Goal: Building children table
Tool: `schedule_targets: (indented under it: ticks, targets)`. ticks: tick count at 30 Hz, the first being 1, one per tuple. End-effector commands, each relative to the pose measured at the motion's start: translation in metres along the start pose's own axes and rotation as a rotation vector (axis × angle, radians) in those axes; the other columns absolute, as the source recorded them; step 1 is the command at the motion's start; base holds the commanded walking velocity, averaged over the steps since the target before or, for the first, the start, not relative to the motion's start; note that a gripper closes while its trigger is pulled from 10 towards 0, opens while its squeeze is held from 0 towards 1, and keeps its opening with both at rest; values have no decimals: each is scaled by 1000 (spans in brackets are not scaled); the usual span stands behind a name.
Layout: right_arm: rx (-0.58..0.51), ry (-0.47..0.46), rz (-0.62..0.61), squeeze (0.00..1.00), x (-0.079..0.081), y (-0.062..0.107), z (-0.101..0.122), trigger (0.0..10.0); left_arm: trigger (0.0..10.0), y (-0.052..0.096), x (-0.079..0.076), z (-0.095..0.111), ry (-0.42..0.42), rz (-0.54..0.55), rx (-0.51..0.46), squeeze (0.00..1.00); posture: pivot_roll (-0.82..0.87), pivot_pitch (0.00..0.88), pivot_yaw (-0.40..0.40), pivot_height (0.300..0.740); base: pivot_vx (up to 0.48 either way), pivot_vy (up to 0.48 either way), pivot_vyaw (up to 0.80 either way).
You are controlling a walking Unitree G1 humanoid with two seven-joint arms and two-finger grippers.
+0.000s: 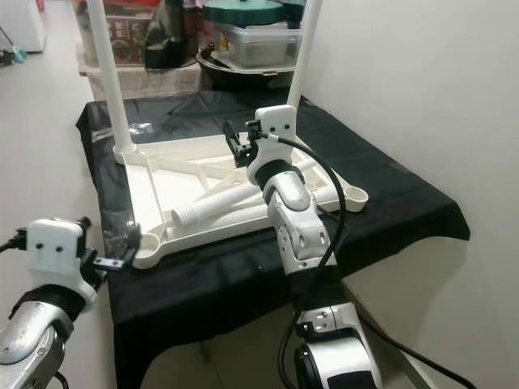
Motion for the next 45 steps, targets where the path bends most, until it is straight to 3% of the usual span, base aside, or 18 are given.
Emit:
schedule_targets:
  ticks: [1, 8, 10, 27, 31, 33, 41, 45]
  targets:
    - [10, -10, -1, 0, -1, 2, -2, 10000, 10000, -1, 7, -2, -10, 56, 4, 0, 3, 140, -82, 740, 289, -304, 0]
    - [12, -7, 5, 0, 0, 1, -3, 10000, 10000, -3, 21, -3, 2, 117, 11, 0, -3, 131, -83, 740, 361, -296, 0]
    - [12, -7, 6, 0, 0, 1, -3, 10000, 10000, -4, 26, -4, 41, 148, 14, 0, -5, 125, -82, 740, 172, 0, 0]
    - [10, -10, 3, 0, 1, 1, -3, 10000, 10000, -4, 26, -5, 76, 147, 11, 0, -3, 110, -82, 740, 0, 0, 0]
    - [9, -14, 3, 0, 2, 1, -3, 10000, 10000, -5, 24, -13, 119, 93, 56, 0, -1, 103, -79, 740, 0, 0, 0]
    - [6, -16, -1, 0, 2, 1, -2, 10000, 10000, -6, 20, -21, 181, 1, 97, 0, 0, 102, -77, 740, 0, 0, 0]
    - [-3, -17, -5, 0, 2, 1, 2, 10000, 10000, -12, 26, -22, 211, -120, 98, 0, 0, 122, -73, 740, 0, 0, 0]
    - [-23, -21, -8, 0, 4, 2, 7, 10000, 10000, -30, 35, -17, 310, -216, 70, 0, -6, 162, -68, 740, 0, 0, 0]
Point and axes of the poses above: a point about 5 cm out from each wrist's last joint towards the gripper, its own y axis pointing back from the gripper into the wrist, its own z axis along the axis of the wrist's last joint, x = y × z, the point moved 5 cm from there along -y, pointing out of the wrist towards the gripper, and after that the axes turned 3 degrees about -y, right-handed, at the moved point
